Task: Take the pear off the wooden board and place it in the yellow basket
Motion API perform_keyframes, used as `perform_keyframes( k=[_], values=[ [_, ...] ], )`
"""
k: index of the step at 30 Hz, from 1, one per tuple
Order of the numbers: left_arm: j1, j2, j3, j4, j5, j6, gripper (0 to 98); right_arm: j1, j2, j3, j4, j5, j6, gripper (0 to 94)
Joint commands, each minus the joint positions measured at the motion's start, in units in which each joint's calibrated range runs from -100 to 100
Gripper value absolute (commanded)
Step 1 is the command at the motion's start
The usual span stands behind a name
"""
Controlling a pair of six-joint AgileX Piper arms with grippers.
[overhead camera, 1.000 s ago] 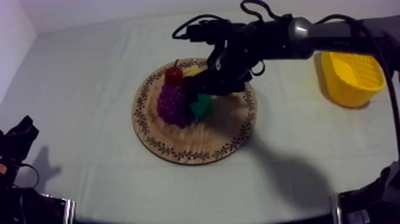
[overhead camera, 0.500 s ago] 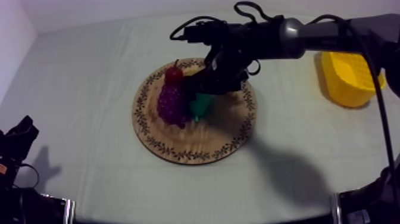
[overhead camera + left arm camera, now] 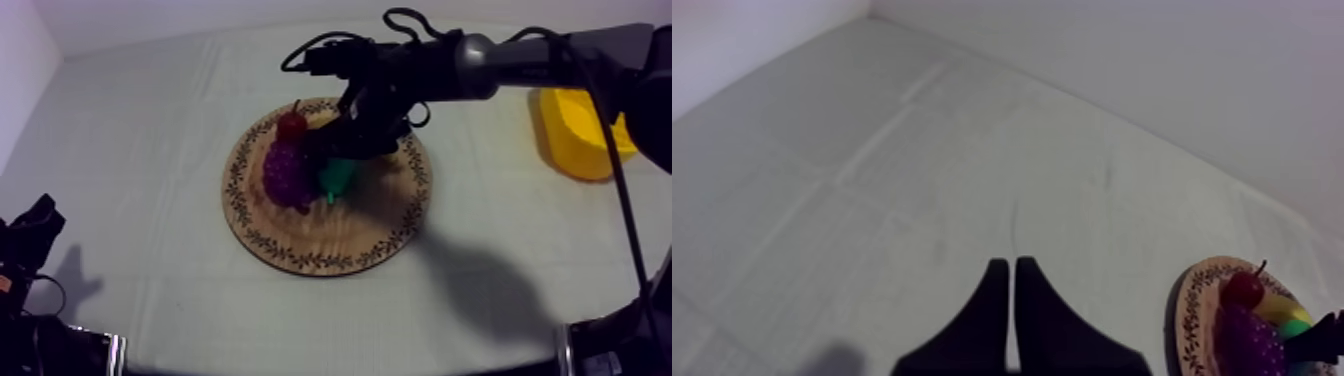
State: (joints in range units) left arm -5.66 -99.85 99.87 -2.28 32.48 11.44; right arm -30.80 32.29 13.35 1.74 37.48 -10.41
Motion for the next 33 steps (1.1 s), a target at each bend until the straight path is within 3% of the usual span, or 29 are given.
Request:
perform_keyframes(
  k=[1,10,20,29,33],
  values=[
    [-0.02,0.02,0.02,0.0,0.01,0.01,0.1,-0.09,0.35,-0.23,-0.03,-0.2,-0.01,57.9],
    [-0.02,0.02,0.02,0.0,0.01,0.01,0.1,-0.55,2.17,-1.56,-0.27,-1.0,-0.01,52.3],
    [-0.02,0.02,0.02,0.0,0.01,0.01,0.1,-0.21,2.42,-1.48,-0.47,-2.64,0.6,26.8],
    [-0.02,0.02,0.02,0.0,0.01,0.01,0.1,0.41,-1.23,1.51,-0.85,-3.88,1.29,25.4],
    [-0.02,0.02,0.02,0.0,0.01,0.01,0.1,1.31,-6.61,5.26,0.44,-5.53,1.02,25.1]
  ],
)
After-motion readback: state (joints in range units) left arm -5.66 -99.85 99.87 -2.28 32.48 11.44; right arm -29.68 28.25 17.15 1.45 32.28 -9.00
